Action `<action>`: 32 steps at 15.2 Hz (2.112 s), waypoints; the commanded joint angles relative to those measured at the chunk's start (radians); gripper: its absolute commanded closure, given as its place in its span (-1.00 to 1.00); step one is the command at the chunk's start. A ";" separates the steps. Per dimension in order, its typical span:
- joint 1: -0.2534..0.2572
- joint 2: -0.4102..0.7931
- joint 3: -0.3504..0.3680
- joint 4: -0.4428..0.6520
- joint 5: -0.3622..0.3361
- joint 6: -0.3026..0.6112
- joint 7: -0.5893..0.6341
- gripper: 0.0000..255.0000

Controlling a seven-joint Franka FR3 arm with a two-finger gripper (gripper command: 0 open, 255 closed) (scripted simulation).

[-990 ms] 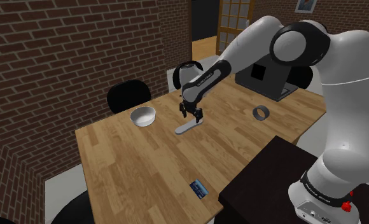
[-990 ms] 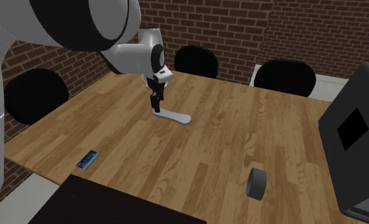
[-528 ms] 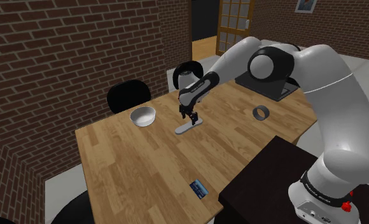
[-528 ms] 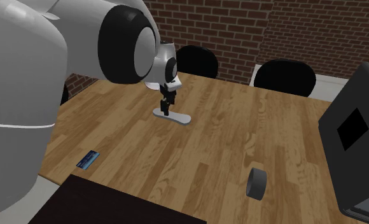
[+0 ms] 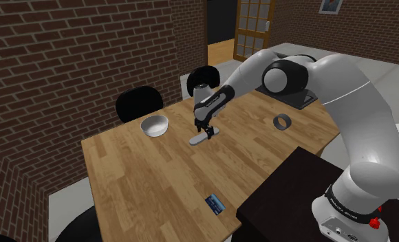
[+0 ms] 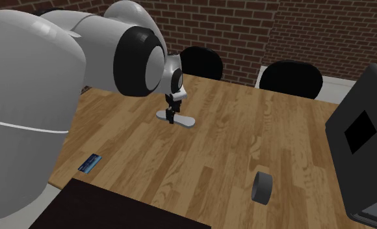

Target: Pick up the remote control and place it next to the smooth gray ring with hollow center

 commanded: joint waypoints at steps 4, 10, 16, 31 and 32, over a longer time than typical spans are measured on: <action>0.002 0.010 -0.001 0.009 -0.001 0.002 0.001 -1.00; 0.002 0.009 -0.001 0.008 -0.001 0.002 0.001 1.00; 0.002 0.009 -0.001 0.008 -0.001 0.002 0.001 1.00; -0.013 -0.136 0.019 -0.042 0.017 -0.094 -0.008 1.00; -0.014 -0.146 0.020 -0.044 0.019 -0.102 -0.009 1.00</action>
